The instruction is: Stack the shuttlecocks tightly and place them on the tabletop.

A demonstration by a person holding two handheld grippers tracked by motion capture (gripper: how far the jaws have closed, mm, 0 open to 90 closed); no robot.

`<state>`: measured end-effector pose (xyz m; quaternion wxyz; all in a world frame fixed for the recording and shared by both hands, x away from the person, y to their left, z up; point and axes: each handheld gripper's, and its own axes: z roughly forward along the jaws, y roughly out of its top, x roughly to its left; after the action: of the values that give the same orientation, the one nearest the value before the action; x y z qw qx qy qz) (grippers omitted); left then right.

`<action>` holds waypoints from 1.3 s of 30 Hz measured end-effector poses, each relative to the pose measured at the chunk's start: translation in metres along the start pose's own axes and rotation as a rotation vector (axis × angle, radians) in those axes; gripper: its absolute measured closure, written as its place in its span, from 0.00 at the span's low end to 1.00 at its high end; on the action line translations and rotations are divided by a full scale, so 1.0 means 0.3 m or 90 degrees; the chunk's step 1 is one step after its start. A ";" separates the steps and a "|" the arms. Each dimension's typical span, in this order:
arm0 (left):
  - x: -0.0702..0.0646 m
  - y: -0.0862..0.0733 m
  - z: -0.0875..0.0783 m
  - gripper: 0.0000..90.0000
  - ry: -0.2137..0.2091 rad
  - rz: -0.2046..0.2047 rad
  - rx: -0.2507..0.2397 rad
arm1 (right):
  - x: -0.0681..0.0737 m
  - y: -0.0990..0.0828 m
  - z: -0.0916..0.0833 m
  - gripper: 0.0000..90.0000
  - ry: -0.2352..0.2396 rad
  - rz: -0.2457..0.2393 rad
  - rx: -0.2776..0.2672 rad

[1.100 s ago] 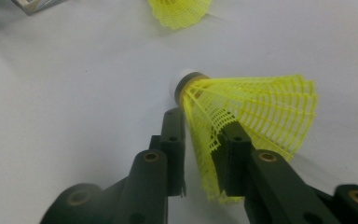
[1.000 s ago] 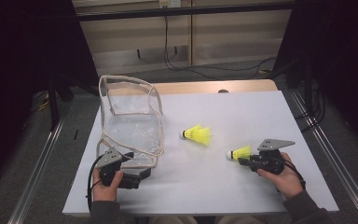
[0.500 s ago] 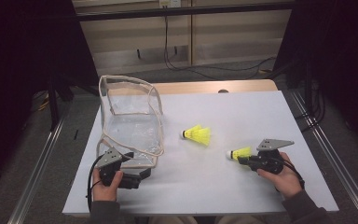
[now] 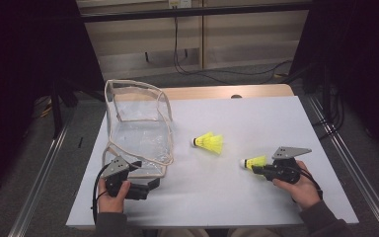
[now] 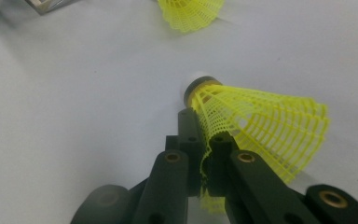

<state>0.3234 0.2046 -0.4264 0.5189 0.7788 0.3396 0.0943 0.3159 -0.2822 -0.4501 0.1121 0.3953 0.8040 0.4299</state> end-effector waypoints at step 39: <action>0.002 -0.002 0.001 0.02 0.000 -0.001 -0.001 | -0.005 0.082 0.019 0.98 0.010 0.006 -0.017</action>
<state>0.3239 0.2048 -0.4272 0.5197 0.7781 0.3401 0.0939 0.3330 -0.2720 -0.4345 0.1094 0.3940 0.7972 0.4442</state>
